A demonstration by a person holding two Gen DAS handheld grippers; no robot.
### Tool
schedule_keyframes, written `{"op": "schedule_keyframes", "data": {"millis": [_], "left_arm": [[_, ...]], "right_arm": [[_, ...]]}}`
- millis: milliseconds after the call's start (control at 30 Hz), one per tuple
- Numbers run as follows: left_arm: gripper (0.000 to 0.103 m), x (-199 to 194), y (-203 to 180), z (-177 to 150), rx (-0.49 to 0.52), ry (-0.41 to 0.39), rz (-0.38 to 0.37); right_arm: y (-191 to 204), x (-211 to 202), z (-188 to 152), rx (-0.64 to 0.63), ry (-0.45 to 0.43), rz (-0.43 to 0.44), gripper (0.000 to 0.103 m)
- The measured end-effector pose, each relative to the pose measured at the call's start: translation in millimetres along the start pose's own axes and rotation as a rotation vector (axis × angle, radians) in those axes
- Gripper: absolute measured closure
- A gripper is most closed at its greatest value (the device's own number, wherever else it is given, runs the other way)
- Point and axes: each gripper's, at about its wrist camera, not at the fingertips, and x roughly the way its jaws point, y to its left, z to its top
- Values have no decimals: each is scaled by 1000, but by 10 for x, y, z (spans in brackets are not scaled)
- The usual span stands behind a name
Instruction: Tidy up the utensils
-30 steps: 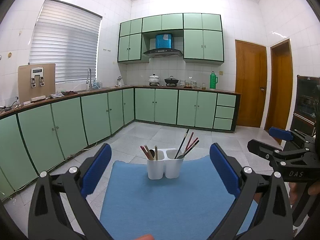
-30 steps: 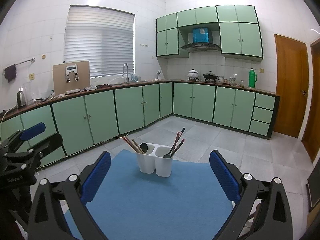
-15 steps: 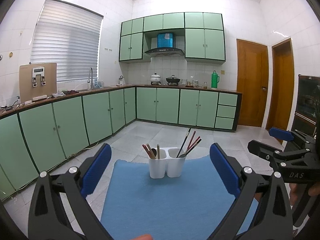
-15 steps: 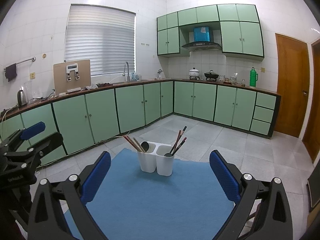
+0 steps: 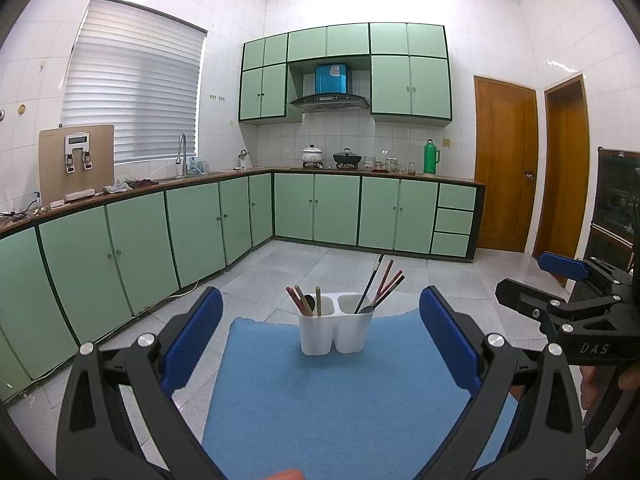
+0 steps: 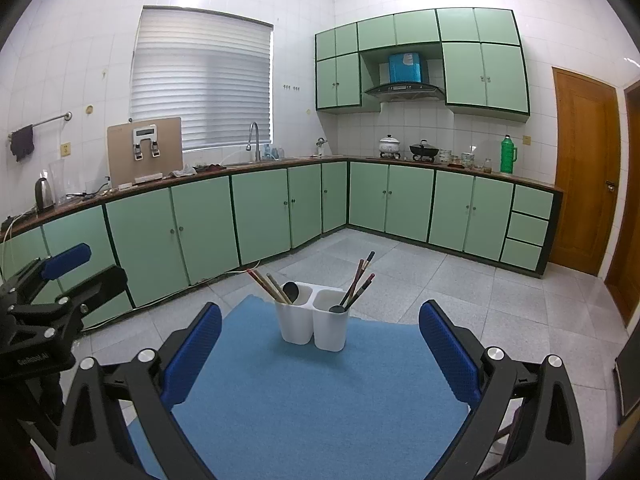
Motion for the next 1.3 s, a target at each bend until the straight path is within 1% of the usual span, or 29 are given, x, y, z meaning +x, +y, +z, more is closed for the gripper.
{"op": "schedule_keyframes", "data": {"millis": [1300], "left_arm": [[7,54,31,-65,-3,11,-10]], "right_arm": [[-15,67,-64,-7,15,-2,6]]}}
